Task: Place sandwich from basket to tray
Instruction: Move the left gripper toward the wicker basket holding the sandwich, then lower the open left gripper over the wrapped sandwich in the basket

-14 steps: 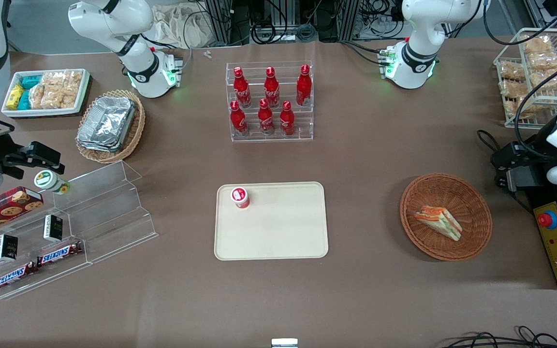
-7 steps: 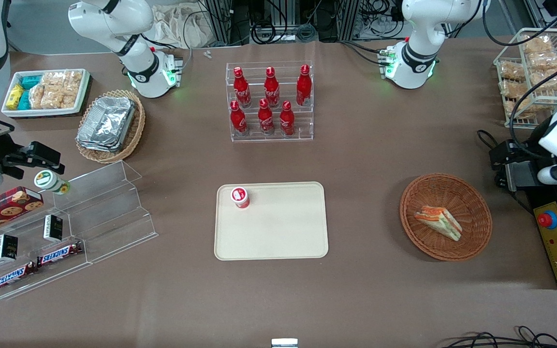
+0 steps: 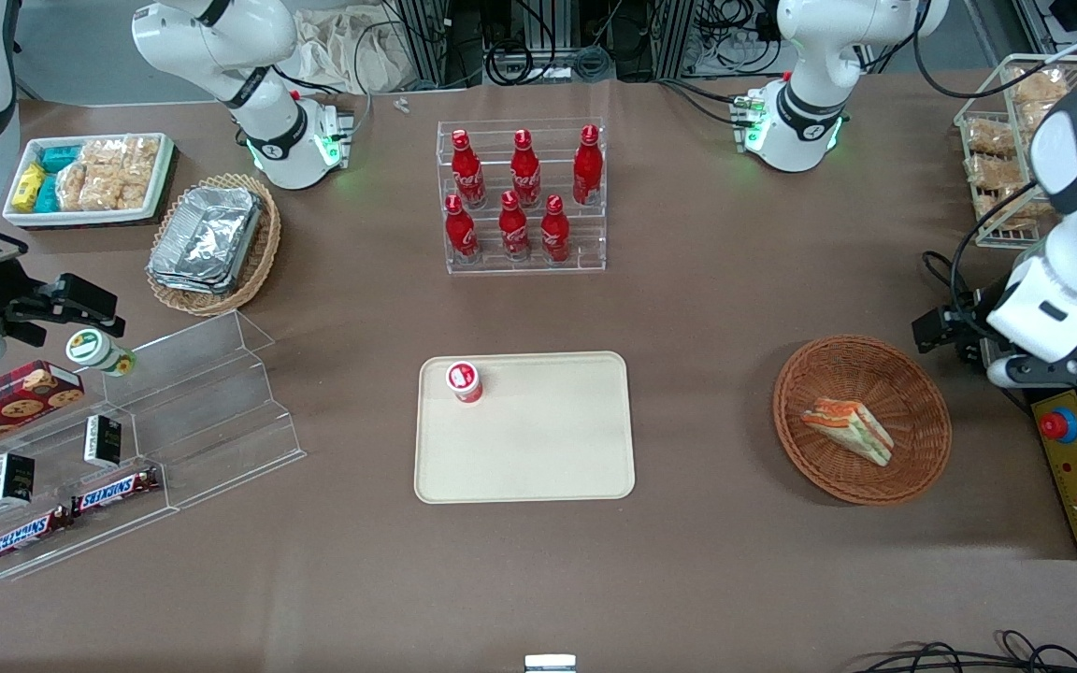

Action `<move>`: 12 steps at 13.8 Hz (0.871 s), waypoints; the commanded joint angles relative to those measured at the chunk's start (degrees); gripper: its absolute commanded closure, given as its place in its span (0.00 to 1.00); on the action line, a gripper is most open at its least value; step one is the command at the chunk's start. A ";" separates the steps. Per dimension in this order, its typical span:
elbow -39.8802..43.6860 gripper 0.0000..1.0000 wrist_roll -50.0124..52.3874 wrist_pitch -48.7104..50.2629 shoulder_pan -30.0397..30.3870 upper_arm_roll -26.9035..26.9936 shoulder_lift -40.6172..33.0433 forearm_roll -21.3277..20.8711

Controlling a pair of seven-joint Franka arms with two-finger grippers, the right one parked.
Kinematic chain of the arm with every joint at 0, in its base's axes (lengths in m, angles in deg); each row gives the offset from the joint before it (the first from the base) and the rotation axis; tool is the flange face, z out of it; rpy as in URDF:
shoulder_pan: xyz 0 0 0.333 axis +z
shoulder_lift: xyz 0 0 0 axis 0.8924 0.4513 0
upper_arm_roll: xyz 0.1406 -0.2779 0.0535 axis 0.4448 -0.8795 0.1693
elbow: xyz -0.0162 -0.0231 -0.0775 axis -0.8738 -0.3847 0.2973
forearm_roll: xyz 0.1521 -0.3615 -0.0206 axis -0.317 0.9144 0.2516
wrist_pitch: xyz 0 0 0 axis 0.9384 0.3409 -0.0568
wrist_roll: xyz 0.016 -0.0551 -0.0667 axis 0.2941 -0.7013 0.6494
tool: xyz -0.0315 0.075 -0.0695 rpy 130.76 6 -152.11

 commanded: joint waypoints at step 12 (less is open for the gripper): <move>-7.94 0.00 42.86 -23.40 0.95 -0.52 10.92 2.02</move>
